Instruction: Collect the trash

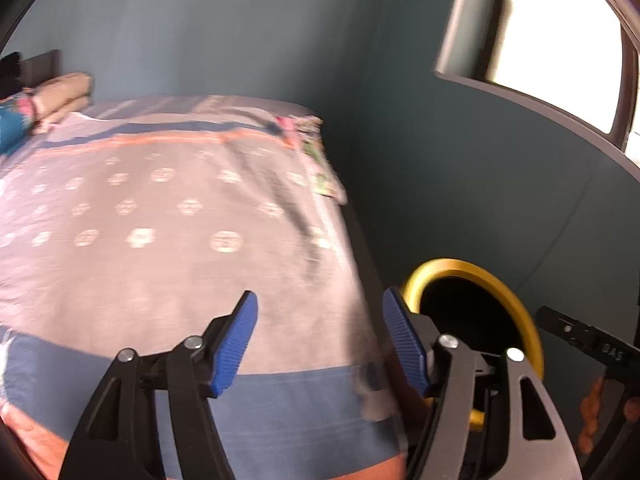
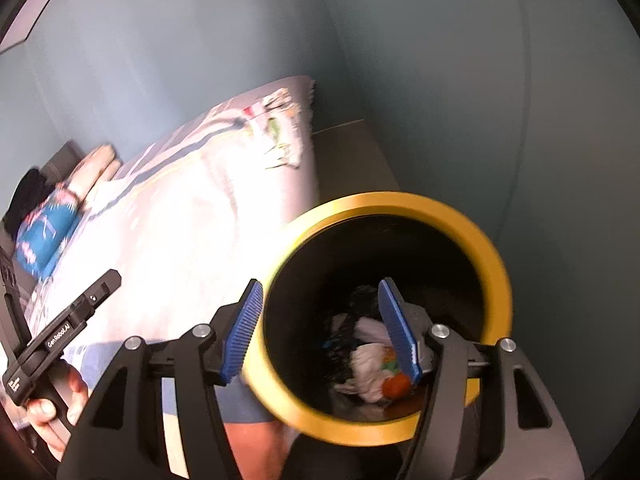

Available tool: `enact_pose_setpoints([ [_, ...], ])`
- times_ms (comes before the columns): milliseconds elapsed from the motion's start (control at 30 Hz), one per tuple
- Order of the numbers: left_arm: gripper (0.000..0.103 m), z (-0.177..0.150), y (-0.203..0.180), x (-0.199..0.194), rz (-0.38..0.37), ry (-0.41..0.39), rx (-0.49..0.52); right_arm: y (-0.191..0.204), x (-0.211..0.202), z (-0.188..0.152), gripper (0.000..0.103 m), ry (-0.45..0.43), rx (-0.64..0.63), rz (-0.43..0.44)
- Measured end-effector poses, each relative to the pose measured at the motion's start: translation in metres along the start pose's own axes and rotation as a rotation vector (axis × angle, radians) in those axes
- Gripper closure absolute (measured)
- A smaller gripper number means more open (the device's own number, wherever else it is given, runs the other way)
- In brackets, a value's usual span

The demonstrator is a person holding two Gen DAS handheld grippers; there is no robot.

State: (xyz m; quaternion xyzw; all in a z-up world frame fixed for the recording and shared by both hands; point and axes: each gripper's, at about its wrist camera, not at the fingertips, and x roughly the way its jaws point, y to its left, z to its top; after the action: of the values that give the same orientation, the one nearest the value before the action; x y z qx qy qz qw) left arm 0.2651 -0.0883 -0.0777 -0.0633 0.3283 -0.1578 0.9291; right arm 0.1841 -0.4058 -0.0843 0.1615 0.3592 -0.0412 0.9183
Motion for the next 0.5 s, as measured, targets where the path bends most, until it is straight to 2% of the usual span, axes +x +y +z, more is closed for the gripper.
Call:
enact_pose_setpoints([
  [167, 0.023, -0.006, 0.045, -0.038, 0.078, -0.06, -0.017, 0.047, -0.003, -0.009, 0.02, -0.011, -0.053, 0.037],
  [267, 0.014, -0.009, 0.069, -0.064, 0.112, -0.113, -0.035, 0.064, -0.008, -0.013, 0.01, -0.041, -0.039, 0.067],
  [500, 0.008, -0.016, 0.107, -0.118, 0.156, -0.225, -0.076, 0.112, -0.031, -0.028, 0.008, -0.143, -0.035, 0.111],
])
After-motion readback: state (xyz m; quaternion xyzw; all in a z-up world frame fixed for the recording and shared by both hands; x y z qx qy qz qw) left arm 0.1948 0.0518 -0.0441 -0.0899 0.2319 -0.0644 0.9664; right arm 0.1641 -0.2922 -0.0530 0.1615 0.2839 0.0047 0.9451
